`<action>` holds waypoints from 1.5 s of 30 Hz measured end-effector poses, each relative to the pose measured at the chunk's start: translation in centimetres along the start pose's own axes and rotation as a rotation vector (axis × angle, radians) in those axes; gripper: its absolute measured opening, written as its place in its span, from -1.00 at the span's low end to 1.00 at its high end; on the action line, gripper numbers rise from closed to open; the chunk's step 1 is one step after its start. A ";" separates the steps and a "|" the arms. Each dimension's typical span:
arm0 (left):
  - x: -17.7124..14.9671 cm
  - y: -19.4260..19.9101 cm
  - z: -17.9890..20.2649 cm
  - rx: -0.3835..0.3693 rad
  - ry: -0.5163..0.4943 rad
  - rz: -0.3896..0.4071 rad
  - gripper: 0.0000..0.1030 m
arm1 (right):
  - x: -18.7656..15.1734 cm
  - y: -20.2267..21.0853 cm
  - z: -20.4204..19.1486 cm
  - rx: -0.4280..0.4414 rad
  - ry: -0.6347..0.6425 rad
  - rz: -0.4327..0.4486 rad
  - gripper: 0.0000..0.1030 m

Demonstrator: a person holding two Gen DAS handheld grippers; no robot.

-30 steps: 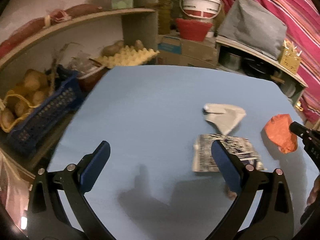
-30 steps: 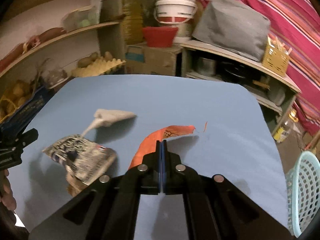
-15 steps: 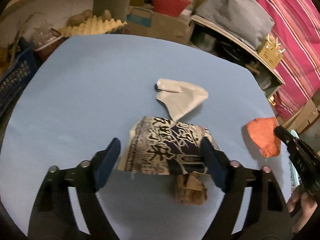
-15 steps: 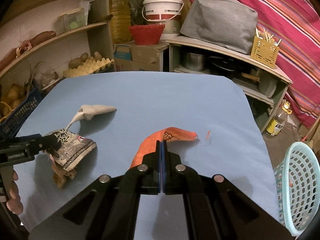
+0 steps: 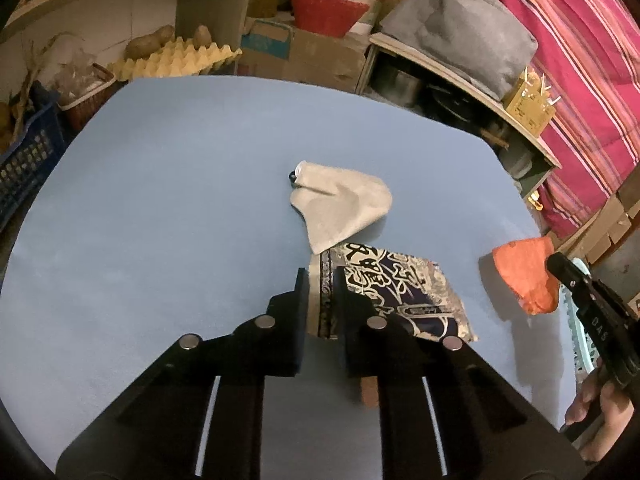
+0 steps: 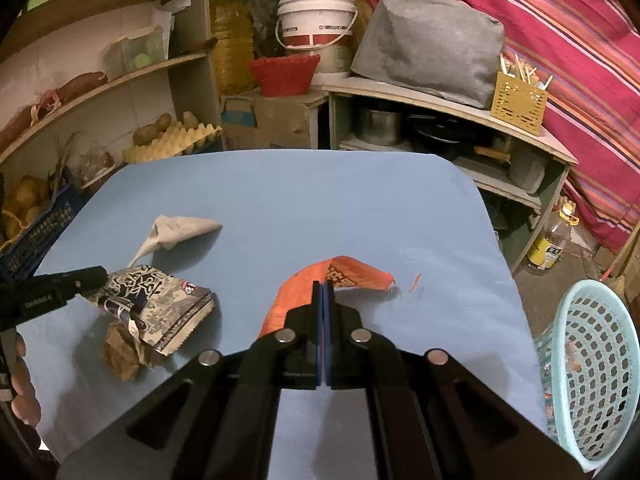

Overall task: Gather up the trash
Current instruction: 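Carry both items over the basket and open both tools to drop them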

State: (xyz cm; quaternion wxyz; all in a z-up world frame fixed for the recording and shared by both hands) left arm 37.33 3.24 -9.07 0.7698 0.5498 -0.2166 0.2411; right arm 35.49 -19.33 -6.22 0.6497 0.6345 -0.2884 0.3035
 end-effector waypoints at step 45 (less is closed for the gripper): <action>-1.2 3.6 38.0 -0.265 -0.418 0.159 -1.00 | -5.8 12.3 34.2 -0.303 -0.351 0.098 -0.99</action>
Point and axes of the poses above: each gripper's, at about its wrist camera, not at the fingertips, and y roughly against the way its jaws point, z to its right, x to its top, the point moved 9 cm from there along -y, roughly the way its jaws point, and after that the axes turned 3 degrees about -x, right-handed, at the moved point
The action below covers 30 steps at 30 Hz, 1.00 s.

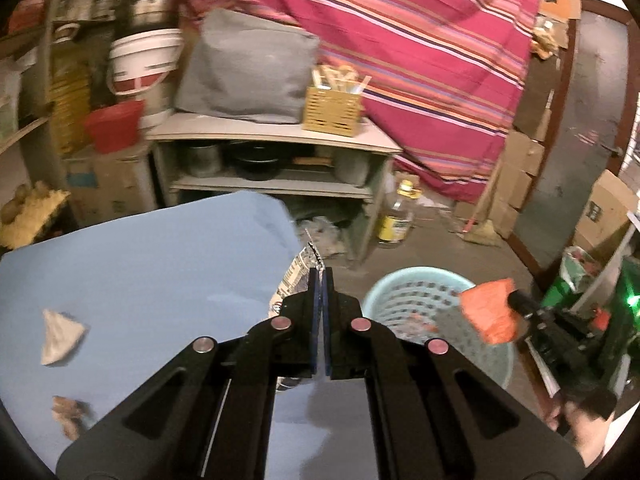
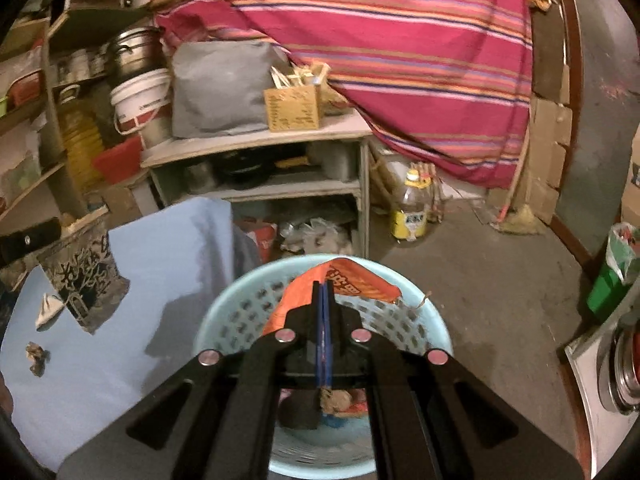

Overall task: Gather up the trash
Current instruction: 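Carry both items over the basket and open both tools to drop them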

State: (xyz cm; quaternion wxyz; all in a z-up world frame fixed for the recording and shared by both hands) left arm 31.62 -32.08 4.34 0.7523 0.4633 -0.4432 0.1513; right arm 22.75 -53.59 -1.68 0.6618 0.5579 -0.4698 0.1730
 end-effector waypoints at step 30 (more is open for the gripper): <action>-3.3 -8.4 7.5 -0.064 -0.046 -0.091 0.51 | -2.2 -4.1 3.7 -0.012 -0.065 -0.078 -0.99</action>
Point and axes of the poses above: each gripper's, at about its wrist camera, not at the fingertips, and y roughly against the way its jaws point, z to its right, x to its top, the point moved 9 cm from there along -y, roughly the way its jaws point, and after that the axes turned 3 degrees about -x, right-handed, at the moved point
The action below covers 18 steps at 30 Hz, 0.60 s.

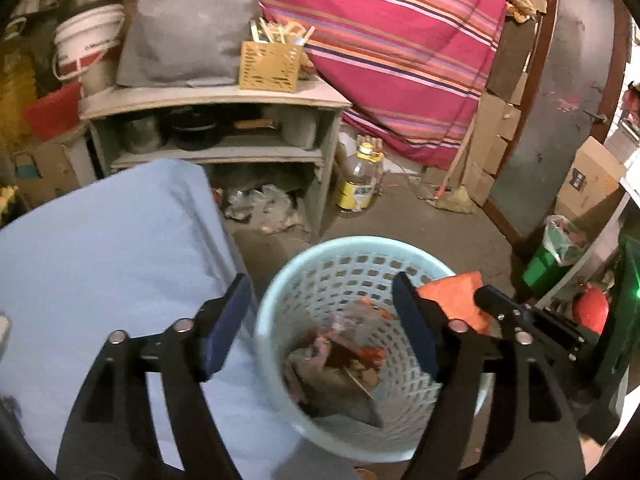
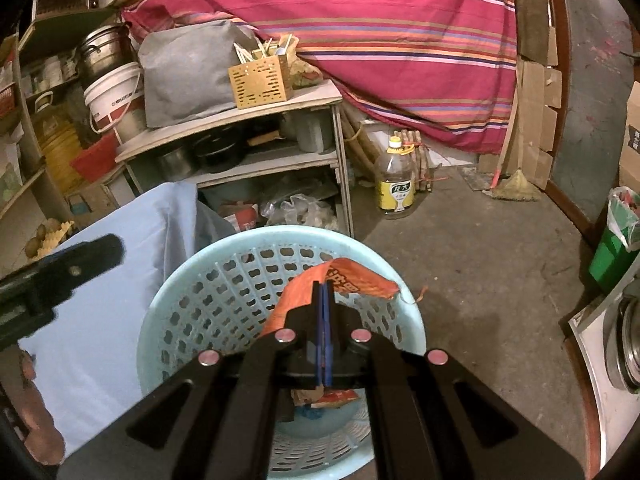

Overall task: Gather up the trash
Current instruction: 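Carry both items over the basket and open both tools to drop them, then return both tools to the brown paper and white tissue on the table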

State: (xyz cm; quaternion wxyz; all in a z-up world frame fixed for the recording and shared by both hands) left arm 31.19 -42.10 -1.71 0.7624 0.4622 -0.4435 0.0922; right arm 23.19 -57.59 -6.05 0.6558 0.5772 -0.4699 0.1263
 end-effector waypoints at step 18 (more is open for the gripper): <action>-5.7 13.7 -18.7 0.349 0.036 0.099 0.89 | -1.7 -2.4 -4.8 -0.075 0.077 -0.054 0.64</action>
Point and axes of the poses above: each gripper's, at about its wrist camera, not at the fingertips, and y roughly against the way its jaws point, z to its right, x to its top, the point moved 9 cm from there along -y, roughly the way its jaws point, and after that the axes turned 3 degrees about -x, right-handed, at the moved point
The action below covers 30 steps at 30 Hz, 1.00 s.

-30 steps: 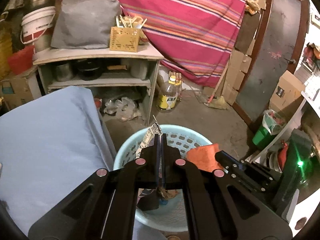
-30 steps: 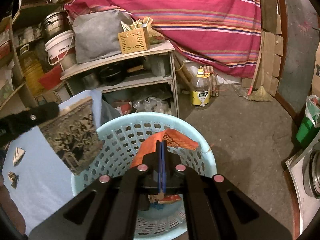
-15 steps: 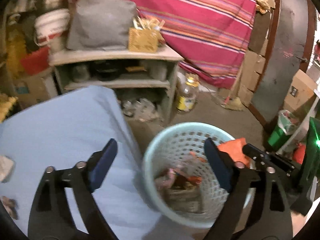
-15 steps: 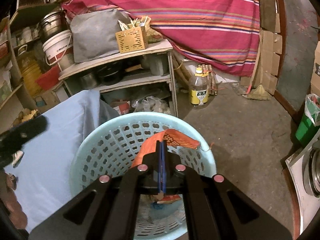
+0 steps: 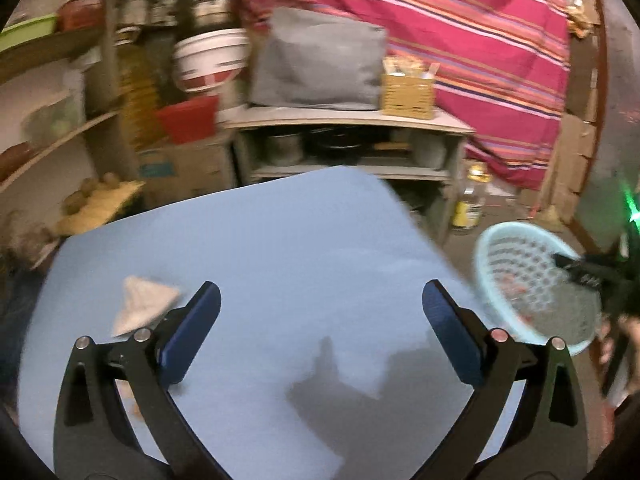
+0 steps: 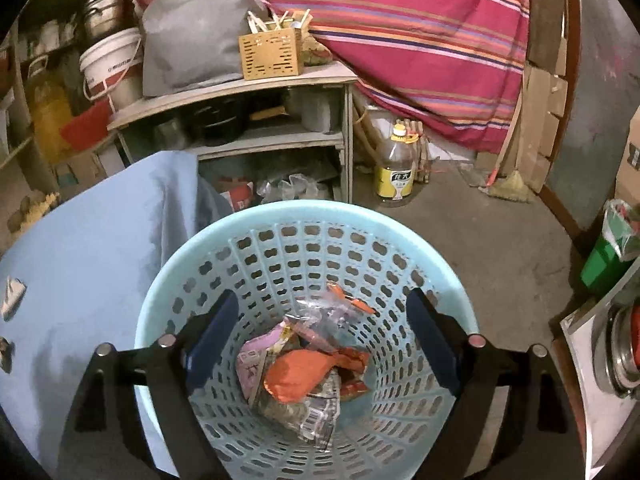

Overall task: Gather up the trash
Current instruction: 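Return both tools to the brown paper and white tissue on the table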

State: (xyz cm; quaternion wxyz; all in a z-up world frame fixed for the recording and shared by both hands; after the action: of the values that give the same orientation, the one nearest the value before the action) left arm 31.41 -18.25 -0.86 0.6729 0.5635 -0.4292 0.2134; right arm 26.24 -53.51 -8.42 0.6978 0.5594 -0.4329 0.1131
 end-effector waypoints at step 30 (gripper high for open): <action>-11.2 -6.7 -16.3 0.078 0.229 -0.259 0.22 | -1.1 2.1 -18.3 0.134 0.090 -0.001 0.91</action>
State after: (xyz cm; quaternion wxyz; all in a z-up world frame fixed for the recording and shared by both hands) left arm 35.95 -2.54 -13.83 0.7169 0.6118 -0.2647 0.2043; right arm 32.95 -36.36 -7.77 0.6776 0.5994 -0.3922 0.1666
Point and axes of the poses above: each gripper's, at about its wrist camera, not at the fingertips, and y roughly against the way its jaws point, z to its right, x to its top, the point moved 9 cm from there along -y, roughly the way its jaws point, and after that the axes turned 3 degrees about -x, right-handed, at the moved point
